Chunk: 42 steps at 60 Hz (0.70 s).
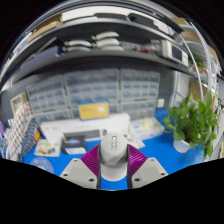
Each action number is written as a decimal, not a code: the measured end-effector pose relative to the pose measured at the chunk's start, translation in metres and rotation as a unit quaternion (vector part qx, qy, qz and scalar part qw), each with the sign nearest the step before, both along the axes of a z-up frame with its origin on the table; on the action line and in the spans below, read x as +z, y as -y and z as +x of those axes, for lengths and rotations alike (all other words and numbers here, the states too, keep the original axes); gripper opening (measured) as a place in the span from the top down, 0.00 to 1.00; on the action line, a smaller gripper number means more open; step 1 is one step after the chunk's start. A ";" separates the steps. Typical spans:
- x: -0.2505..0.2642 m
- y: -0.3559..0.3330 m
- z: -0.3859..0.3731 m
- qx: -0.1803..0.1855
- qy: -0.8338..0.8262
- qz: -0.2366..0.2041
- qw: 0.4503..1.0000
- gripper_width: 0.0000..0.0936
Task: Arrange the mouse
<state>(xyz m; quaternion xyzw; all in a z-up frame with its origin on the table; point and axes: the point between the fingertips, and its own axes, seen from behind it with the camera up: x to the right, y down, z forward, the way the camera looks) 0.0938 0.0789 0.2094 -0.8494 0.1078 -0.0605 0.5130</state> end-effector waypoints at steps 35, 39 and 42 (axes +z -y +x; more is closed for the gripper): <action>-0.118 -0.060 -0.388 0.173 -0.043 -0.083 0.980 0.62; -0.154 -0.052 -0.400 0.173 -0.035 -0.113 0.978 0.62; -0.177 -0.046 -0.405 0.170 -0.034 -0.132 0.976 0.62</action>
